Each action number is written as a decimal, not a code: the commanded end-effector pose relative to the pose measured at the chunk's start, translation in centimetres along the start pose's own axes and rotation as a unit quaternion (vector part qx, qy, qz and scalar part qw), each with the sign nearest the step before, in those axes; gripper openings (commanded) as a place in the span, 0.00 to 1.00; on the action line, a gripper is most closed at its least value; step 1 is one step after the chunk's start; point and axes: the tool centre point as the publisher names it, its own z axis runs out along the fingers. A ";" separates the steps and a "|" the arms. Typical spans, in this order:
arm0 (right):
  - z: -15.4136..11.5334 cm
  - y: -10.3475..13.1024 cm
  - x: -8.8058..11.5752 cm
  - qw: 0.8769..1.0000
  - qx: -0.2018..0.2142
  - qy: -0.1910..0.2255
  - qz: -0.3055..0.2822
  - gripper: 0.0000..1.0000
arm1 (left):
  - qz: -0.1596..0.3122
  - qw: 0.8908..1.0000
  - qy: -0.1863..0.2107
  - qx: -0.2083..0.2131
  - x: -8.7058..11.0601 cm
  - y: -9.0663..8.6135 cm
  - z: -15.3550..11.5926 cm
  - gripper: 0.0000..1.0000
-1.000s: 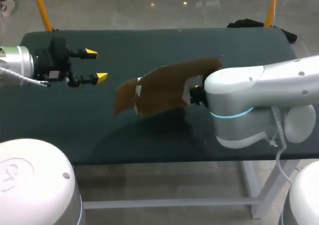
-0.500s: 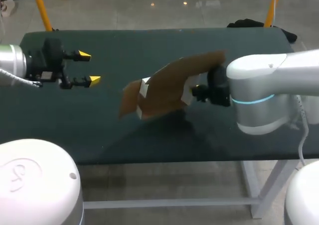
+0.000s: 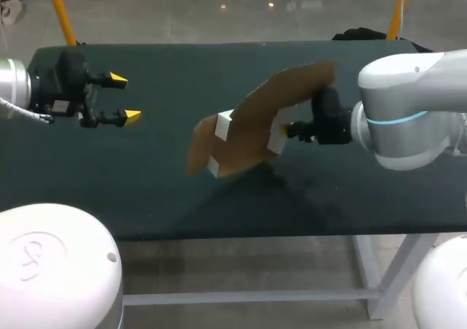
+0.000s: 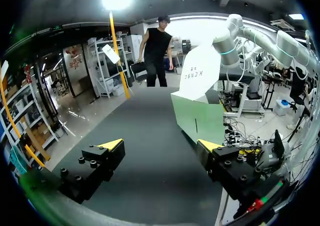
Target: Assemble the packaging by folding the flat box into shape, placing the metal phone stand inside, and closing the box properly
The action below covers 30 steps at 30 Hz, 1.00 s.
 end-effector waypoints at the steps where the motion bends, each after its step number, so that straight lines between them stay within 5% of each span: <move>1: -0.4 0.3 -0.2 0.999 0.028 0.029 0.001 0.00 | 0.000 1.000 0.002 -0.001 0.0 0.0 -0.1 1.00; 6: 0.4 0.1 -0.4 0.998 0.041 0.050 0.019 0.00 | 0.000 1.000 0.002 -0.001 0.0 0.0 -0.1 1.00; 11: 0.5 0.0 -1.0 0.993 0.085 0.062 0.050 0.00 | 0.058 0.998 0.020 -0.014 -0.4 -0.2 0.1 1.00; 18: 0.3 -0.7 -2.3 0.981 0.170 0.034 0.082 0.00 | 0.108 0.990 0.066 -0.060 -0.1 0.6 0.2 1.00; 30: -0.4 -1.9 -2.7 0.957 0.268 0.002 0.112 0.00 | 0.120 0.981 0.117 -0.097 1.8 1.7 1.4 1.00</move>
